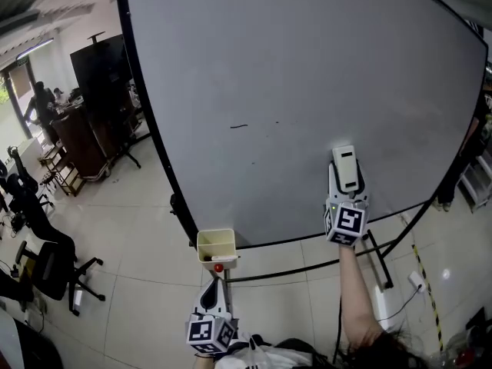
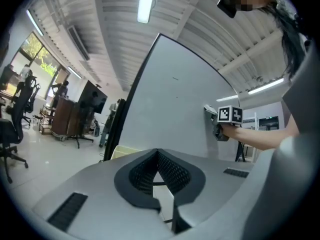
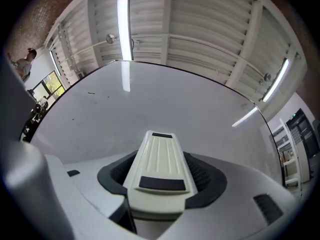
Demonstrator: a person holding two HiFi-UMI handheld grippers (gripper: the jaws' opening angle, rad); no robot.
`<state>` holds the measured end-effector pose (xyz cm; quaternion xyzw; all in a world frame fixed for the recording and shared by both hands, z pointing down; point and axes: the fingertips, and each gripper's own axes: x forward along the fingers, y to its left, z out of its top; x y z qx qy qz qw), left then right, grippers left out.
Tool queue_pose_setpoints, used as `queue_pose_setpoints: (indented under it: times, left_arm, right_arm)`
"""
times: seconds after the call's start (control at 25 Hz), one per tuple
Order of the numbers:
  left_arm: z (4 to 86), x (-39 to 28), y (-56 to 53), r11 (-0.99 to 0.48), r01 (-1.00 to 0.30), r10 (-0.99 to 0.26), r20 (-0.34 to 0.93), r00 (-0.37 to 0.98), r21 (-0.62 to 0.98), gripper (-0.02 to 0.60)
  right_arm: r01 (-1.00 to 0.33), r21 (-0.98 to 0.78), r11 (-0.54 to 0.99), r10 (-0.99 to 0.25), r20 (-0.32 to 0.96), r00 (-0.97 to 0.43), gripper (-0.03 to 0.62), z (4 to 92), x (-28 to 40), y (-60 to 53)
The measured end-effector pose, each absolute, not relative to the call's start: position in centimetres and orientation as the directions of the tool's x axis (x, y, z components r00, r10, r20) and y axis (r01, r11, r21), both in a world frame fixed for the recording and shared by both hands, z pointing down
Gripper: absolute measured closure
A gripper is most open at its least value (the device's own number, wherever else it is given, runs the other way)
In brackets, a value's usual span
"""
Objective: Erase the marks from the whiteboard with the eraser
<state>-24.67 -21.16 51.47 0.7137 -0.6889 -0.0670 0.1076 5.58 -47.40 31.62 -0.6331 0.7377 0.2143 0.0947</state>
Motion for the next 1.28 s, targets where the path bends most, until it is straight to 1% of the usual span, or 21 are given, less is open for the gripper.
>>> queue_pose_setpoints:
  times: [0.08, 0.24, 0.36, 0.44, 0.56, 0.64, 0.72, 0.88, 0.96, 1.04, 1.16, 1.28]
  left_arm:
    - [51.4, -24.9, -21.8, -0.026, -0.964, -0.996, 0.07, 0.046, 0.264, 0.604]
    - [52.7, -24.6, -22.6, -0.062, -0.957, -0.993, 0.079, 0.087, 0.285, 0.603]
    - [53.1, -24.1, -22.9, -0.085, -0.955, -0.99, 0.082, 0.112, 0.284, 0.604]
    - [53.2, -23.6, -22.9, -0.092, -0.955, -0.989, 0.089, 0.122, 0.282, 0.603]
    - [53.1, -23.4, -23.2, -0.075, -0.953, -0.991, 0.088, 0.105, 0.294, 0.603]
    - [52.6, -23.3, -23.5, -0.061, -0.952, -0.993, 0.078, 0.088, 0.299, 0.603]
    - [52.3, -23.2, -23.5, -0.055, -0.953, -0.994, 0.073, 0.08, 0.298, 0.603]
    - [52.5, -23.0, -22.9, -0.037, -0.954, -0.995, 0.082, 0.064, 0.298, 0.604]
    - [52.6, -23.4, -22.8, -0.021, -0.955, -0.995, 0.085, 0.048, 0.296, 0.604]
    - [52.5, -23.7, -22.9, -0.007, -0.954, -0.996, 0.084, 0.034, 0.3, 0.603]
    - [51.7, -24.0, -23.2, 0.012, -0.95, -0.997, 0.075, 0.012, 0.312, 0.604]
    - [51.1, -24.3, -23.2, 0.024, -0.95, -0.998, 0.068, -0.002, 0.312, 0.603]
  right_arm:
    - [-0.967, 0.21, 0.145, -0.9, -0.377, -0.217, 0.306, 33.7, 4.3, -47.0]
    - [-0.925, 0.262, 0.273, -0.892, -0.29, -0.346, 0.306, 38.7, -0.1, -45.2]
    - [-0.902, 0.274, 0.333, -0.876, -0.265, -0.404, 0.309, 39.3, -2.3, -44.0]
    - [-0.902, 0.28, 0.327, -0.851, -0.328, -0.41, 0.31, 36.4, -2.0, -43.3]
    - [-0.916, 0.267, 0.299, -0.794, -0.463, -0.394, 0.31, 28.1, -1.6, -42.5]
    - [-0.925, 0.231, 0.3, -0.766, -0.52, -0.378, 0.309, 23.2, -1.6, -42.9]
    - [-0.933, 0.218, 0.288, -0.77, -0.527, -0.36, 0.31, 20.3, -1.9, -43.9]
    - [-0.946, 0.273, 0.175, -0.817, -0.496, -0.294, 0.309, 18.9, -3.1, -44.3]
    - [-0.952, 0.255, 0.169, -0.816, -0.505, -0.281, 0.309, 19.3, -3.6, -44.1]
    - [-0.948, 0.247, 0.201, -0.808, -0.504, -0.303, 0.309, 19.7, -5.0, -44.0]
    - [-0.899, 0.36, 0.251, -0.792, -0.457, -0.404, 0.309, 22.0, -9.2, -43.2]
    - [-0.794, 0.489, 0.361, -0.779, -0.31, -0.545, 0.309, 27.2, -15.7, -41.8]
